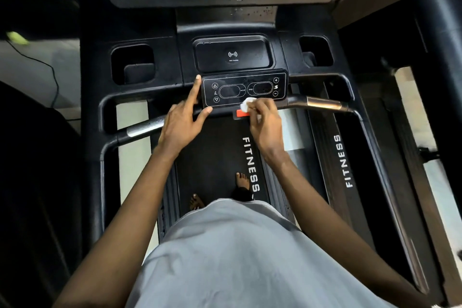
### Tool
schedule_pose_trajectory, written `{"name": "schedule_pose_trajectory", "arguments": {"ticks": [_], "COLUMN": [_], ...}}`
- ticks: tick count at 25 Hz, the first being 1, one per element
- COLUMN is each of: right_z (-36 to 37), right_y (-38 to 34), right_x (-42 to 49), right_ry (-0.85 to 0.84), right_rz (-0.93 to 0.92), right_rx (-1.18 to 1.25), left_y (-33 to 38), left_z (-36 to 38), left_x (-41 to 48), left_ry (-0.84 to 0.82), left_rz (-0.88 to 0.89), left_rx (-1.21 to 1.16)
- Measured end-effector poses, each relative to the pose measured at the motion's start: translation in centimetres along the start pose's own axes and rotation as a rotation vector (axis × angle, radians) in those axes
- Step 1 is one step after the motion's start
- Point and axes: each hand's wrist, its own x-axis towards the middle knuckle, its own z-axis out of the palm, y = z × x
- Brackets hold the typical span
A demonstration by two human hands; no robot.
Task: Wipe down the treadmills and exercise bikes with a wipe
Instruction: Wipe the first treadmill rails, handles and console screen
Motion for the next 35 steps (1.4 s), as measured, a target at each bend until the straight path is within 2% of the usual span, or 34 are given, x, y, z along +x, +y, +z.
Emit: {"name": "schedule_pose_trajectory", "arguments": {"ticks": [3,9,12,14,16,18,20,23,25,27,29,31,35], "right_z": [1.6,-0.8,1.7,3.7,4.4,4.0,4.1,4.7,4.0,2.4,1.2,1.2,3.5], "right_y": [-0.9,0.1,-1.8,-2.6,-2.9,-3.5,-4.0,-3.4,-1.8,-0.4,0.1,-0.5,-3.4], "right_x": [-0.8,2.5,2.0,0.8,0.7,1.5,1.9,0.7,0.0,0.2,0.9,2.1,3.6], "right_ry": [-0.08,0.18,0.032,-0.102,-0.119,-0.046,-0.036,-0.233,-0.298,-0.225,-0.059,0.053,0.004], "right_rz": [-0.138,-0.057,-0.138,-0.272,-0.334,-0.239,-0.256,-0.459,-0.506,-0.445,-0.291,-0.214,-0.372], "right_rx": [-0.123,-0.056,-0.095,-0.147,-0.136,-0.076,-0.089,-0.2,-0.24,-0.226,-0.138,-0.074,-0.092], "left_y": [-0.4,-1.7,-2.2,-2.8,-3.9,-4.9,-5.2,-5.0,-4.6,-4.0,-3.4,-3.2,-2.1], "left_z": [0.3,1.1,1.6,1.7,1.6,1.1,0.6,0.6,1.0,1.4,1.6,1.9,2.0], "left_x": [-0.1,0.2,-0.9,-2.0,-3.1,-3.9,-4.1,-3.9,-3.8,-3.5,-3.0,-2.8,-2.5], "left_ry": [0.016,-0.004,0.059,0.06,0.064,0.071,0.074,0.115,0.147,0.161,0.16,0.165,0.153], "left_rz": [0.029,0.026,0.047,0.055,0.037,0.01,-0.011,-0.039,-0.071,-0.136,-0.193,-0.209,-0.26], "left_rx": [0.019,0.07,0.165,0.19,0.222,0.235,0.173,0.094,0.087,0.062,0.048,0.055,0.024]}}
